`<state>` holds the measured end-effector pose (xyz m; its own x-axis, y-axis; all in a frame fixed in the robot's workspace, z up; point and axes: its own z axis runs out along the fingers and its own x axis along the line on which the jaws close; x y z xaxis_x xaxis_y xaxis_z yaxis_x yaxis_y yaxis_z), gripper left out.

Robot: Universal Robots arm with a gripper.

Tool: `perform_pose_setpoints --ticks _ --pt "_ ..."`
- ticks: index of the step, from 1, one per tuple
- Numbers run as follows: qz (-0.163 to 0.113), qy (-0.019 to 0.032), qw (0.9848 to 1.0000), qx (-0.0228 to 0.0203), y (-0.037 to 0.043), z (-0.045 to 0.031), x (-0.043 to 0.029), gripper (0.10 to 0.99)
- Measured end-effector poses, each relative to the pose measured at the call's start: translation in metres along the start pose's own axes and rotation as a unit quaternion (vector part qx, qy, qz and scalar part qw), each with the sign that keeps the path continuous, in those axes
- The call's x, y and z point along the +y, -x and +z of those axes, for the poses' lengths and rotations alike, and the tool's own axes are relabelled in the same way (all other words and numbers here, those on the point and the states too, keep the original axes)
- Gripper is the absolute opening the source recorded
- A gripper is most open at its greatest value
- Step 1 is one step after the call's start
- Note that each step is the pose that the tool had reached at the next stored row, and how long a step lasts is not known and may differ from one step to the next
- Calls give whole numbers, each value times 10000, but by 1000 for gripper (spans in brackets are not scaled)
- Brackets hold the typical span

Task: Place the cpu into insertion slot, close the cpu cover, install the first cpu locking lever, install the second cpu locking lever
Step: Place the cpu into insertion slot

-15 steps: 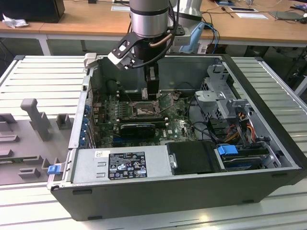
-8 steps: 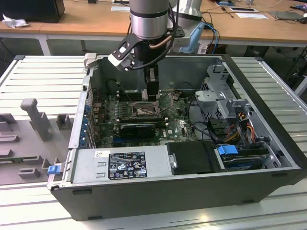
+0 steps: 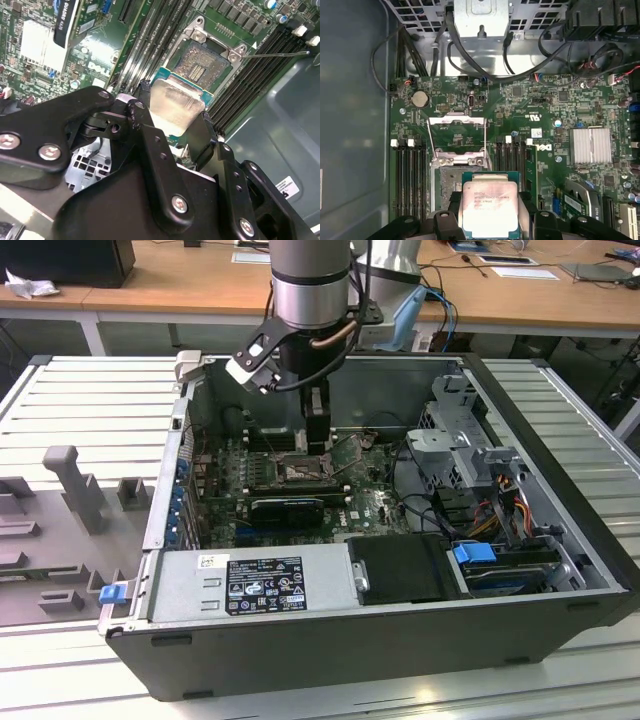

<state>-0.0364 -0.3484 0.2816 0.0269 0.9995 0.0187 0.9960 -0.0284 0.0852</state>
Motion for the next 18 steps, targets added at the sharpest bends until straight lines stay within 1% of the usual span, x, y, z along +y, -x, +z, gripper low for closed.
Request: perform_pose_setpoints --ticks 2,7,10,15,16,18 --pt "0 0 10000 0 -26 26 -3 529" --pt "-1 0 10000 0 -107 138 -15 529" --pt "-52 -1 10000 5 -130 210 -23 529" --pt "-73 -4 10000 5 -153 263 -31 529" --pt "-87 -3 10000 7 -167 301 -38 529" --pt "-86 -4 10000 7 -172 345 -51 529"
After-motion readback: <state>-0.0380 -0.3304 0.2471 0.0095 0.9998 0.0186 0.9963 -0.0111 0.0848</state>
